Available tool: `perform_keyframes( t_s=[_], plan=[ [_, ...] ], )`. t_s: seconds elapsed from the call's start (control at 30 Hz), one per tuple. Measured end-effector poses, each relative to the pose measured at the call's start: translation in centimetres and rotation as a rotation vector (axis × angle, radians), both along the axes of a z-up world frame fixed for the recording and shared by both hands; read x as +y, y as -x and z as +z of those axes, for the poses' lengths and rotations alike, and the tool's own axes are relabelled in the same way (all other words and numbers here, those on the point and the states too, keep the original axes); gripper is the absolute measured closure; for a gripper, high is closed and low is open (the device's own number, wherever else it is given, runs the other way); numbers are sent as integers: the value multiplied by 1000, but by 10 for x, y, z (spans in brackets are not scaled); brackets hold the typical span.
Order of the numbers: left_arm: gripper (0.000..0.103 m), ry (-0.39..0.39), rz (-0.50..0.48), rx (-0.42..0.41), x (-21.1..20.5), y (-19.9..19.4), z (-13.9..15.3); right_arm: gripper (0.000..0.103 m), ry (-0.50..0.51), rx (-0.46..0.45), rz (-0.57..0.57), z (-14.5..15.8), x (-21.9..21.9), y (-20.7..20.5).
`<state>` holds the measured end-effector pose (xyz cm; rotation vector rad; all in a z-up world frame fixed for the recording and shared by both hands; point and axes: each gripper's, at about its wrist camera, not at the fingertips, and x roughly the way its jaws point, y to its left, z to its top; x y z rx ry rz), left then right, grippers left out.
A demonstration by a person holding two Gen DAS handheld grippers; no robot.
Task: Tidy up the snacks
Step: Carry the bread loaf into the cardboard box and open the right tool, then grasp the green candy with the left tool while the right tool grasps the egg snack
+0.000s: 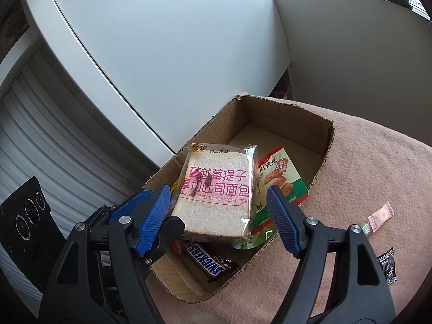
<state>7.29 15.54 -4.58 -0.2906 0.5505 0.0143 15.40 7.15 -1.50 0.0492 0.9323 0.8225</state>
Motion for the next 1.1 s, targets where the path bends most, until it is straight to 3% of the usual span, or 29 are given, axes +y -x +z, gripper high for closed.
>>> perform_keyframes(
  t_s=[0.3, 0.57, 0.77, 0.97, 1.1],
  plan=[
    [42, 29, -5, -29, -3, 11, 6, 17, 8, -71, -97, 24, -49, 18],
    [42, 32, -89, -73, -40, 18, 17, 17, 15, -188, -283, 25, -135, 48],
    [42, 2, -178, -58, -80, 11, 15, 17, 112, -235, -383, -1, -181, 56],
    [42, 20, -245, 1, -109, -8, 6, 17, 97, -186, -387, -35, -214, 58],
    [42, -16, -245, 36, -122, -17, -2, 17, 82, -158, -379, -50, -224, 56]
  ],
)
